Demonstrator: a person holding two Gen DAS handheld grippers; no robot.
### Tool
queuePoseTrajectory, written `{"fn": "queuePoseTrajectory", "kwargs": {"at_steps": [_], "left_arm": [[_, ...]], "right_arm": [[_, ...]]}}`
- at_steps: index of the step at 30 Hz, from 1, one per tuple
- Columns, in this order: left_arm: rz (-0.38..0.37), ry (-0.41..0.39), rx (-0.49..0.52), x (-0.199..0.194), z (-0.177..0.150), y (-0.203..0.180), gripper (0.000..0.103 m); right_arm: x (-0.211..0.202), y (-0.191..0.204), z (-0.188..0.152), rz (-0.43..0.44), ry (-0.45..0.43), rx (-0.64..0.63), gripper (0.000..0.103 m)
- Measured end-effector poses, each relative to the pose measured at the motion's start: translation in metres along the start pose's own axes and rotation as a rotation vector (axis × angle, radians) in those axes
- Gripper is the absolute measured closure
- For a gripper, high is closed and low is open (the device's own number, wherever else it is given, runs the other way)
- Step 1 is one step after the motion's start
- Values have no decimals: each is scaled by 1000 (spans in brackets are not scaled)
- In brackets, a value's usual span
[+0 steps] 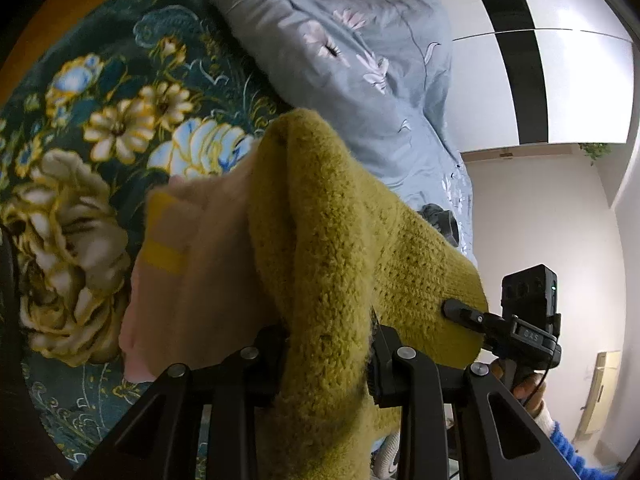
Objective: Fold clothes
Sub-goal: 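Carry the sweater with both grippers over the beige towel stack, then lower the sweater onto the towel stack and open both grippers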
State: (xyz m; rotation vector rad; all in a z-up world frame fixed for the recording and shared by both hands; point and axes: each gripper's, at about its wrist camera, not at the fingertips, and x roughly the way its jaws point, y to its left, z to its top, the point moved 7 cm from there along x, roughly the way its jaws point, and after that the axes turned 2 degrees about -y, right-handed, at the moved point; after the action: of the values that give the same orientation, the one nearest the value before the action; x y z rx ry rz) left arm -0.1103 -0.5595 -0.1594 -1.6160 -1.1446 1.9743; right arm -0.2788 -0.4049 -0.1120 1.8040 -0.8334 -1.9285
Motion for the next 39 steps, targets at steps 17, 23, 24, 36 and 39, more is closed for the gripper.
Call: {"fn": "queuePoseTrajectory", "kwargs": {"at_steps": [17, 23, 24, 36, 39], "left_arm": [[145, 36, -6, 10, -4, 18, 58], [259, -23, 89, -27, -5, 3, 50], [271, -42, 118, -33, -5, -4, 50], [342, -66, 427, -5, -36, -48, 49], [350, -43, 381, 8, -40, -18, 50]], "right_arm": [[9, -35, 3, -64, 22, 57, 60], [-23, -37, -6, -188, -12, -36, 56], [-31, -37, -7, -215, -28, -55, 56], [-10, 31, -38, -332, -43, -417, 56], [9, 11, -50, -383, -7, -401, 56]]}}
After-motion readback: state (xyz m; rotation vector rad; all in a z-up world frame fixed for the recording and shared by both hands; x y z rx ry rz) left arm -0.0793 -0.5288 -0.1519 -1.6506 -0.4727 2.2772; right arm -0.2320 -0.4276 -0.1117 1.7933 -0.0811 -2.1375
